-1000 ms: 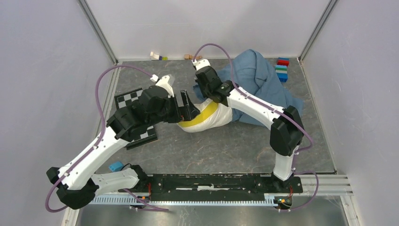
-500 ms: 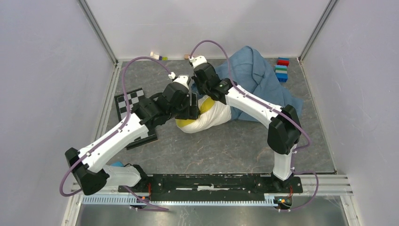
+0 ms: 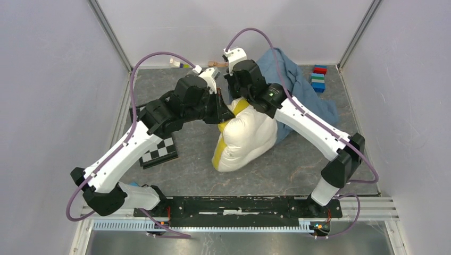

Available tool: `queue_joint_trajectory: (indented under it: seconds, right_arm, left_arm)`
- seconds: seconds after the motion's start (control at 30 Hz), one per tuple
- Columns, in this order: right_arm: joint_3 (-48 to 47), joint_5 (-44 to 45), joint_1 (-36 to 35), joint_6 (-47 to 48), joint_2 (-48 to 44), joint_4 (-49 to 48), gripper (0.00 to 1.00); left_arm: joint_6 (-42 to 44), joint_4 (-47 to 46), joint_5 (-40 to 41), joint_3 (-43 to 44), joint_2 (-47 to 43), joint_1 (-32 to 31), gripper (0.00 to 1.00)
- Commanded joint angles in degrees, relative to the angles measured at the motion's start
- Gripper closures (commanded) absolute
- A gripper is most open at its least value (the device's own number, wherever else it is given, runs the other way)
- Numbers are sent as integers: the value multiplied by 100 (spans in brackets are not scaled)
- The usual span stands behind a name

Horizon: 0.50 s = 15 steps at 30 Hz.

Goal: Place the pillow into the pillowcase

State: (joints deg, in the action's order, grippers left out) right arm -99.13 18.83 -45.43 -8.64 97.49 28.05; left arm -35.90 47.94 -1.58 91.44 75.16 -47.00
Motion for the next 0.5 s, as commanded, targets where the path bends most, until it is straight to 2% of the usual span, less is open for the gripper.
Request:
queue_joint_trajectory:
  seconds: [0.0, 0.07, 0.13, 0.2, 0.27, 0.3, 0.33, 0.4, 0.47]
  right_arm:
    - [-251, -112, -124, 61, -28, 114, 100]
    - [-256, -133, -145, 5, 99, 184, 100]
    - [-80, -194, -191, -51, 106, 70, 100]
    - [33, -250, -278, -87, 142, 1, 100]
    - [50, -251, -429, -81, 218, -10, 95]
    - [53, -243, -498, -42, 234, -32, 88]
    - [93, -199, -581, -1, 231, -80, 76]
    - [222, -188, -624, 91, 143, -225, 48]
    - [351, -45, -616, 250, -7, -307, 30]
  left_arm:
    - [-791, -118, -558, 33, -191, 200, 98]
    - [-964, -156, -654, -609, -357, 781, 98]
    - [-1074, -603, -1100, -1569, -609, 1610, 98]
    - [-1003, -868, -1208, -2404, -696, 2228, 98]
    - [-954, -1125, -1396, -3175, -604, 2798, 98]
    - [-946, -1395, -1583, -3596, -535, 3007, 98]
    - [-916, -1577, -1609, -3901, -442, 3203, 98]
    - [-792, -1739, -1572, -4203, -244, 3516, 98]
    - [-655, -1750, -1364, -4265, -129, 3732, 92]
